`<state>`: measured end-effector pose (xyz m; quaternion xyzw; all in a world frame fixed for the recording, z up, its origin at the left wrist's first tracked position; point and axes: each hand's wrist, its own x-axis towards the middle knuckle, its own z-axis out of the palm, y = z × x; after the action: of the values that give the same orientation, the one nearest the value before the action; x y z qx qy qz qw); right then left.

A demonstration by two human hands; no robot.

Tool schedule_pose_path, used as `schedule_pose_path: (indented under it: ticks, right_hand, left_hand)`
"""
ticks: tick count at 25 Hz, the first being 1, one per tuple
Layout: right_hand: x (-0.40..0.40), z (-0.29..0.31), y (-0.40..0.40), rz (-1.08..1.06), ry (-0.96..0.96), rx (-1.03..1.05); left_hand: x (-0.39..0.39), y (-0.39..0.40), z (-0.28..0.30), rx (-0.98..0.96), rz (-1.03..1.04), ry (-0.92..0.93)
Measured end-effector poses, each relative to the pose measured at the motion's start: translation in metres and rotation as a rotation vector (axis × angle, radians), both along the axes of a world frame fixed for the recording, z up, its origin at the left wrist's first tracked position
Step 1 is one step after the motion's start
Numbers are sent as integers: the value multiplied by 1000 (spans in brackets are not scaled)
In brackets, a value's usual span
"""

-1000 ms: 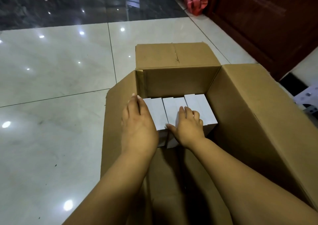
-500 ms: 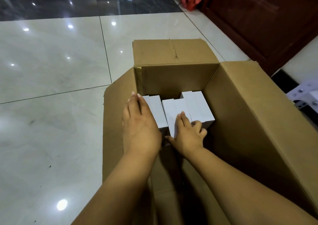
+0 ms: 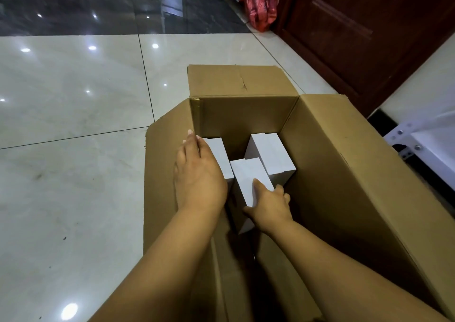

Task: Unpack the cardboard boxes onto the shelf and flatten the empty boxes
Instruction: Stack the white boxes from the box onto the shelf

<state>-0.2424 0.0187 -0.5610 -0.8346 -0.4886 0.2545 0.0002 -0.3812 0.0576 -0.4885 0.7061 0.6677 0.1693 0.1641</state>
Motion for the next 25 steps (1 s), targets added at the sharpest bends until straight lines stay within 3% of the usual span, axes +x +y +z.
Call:
schedule_pose_path:
  ticks: [13,20,25]
  right_hand:
    - [31,57,-107,-114,220,218]
    - [59,119,-142,-160,341,561]
    - [87,163,-164,-174,487,742]
  left_hand:
    - [0,-35,5,232,-197,81]
    - [24,-84,27,-28,-229,17]
    - [42,-109,45,-209,-330,-304]
